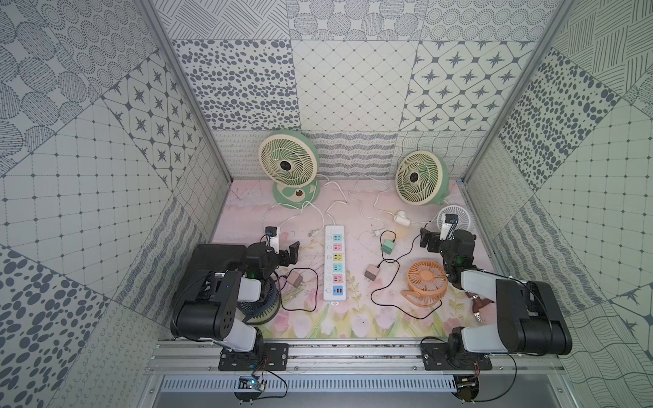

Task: Unplug the desk fan from the power strip
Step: Reset both arms

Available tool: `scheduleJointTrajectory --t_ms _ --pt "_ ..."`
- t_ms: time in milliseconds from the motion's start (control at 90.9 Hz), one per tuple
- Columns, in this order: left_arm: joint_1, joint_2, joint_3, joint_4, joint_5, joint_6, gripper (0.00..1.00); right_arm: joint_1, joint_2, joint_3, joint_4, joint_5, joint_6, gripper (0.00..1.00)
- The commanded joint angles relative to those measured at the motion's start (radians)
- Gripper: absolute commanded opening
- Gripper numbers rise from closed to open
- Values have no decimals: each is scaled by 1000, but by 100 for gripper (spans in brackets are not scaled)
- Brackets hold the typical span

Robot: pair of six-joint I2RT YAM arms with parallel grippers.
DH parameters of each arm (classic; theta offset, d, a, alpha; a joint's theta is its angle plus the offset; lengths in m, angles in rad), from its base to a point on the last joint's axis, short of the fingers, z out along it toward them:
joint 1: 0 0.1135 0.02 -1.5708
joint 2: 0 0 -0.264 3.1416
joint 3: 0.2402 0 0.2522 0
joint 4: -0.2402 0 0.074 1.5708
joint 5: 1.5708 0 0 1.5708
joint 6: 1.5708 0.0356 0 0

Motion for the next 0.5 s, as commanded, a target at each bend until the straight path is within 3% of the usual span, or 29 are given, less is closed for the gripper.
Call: scheduleJointTrajectory --t_ms 0,132,484 --pt "15 21 36 1 11 23 99 14 -22 -18 83 -20 -32 97" --pt "15 22 79 -78 -35 4 99 23 73 -89 308 -42 -35 97" --pt "14 25 100 -117 -72 -11 99 30 136 -55 290 -63 -53 97"
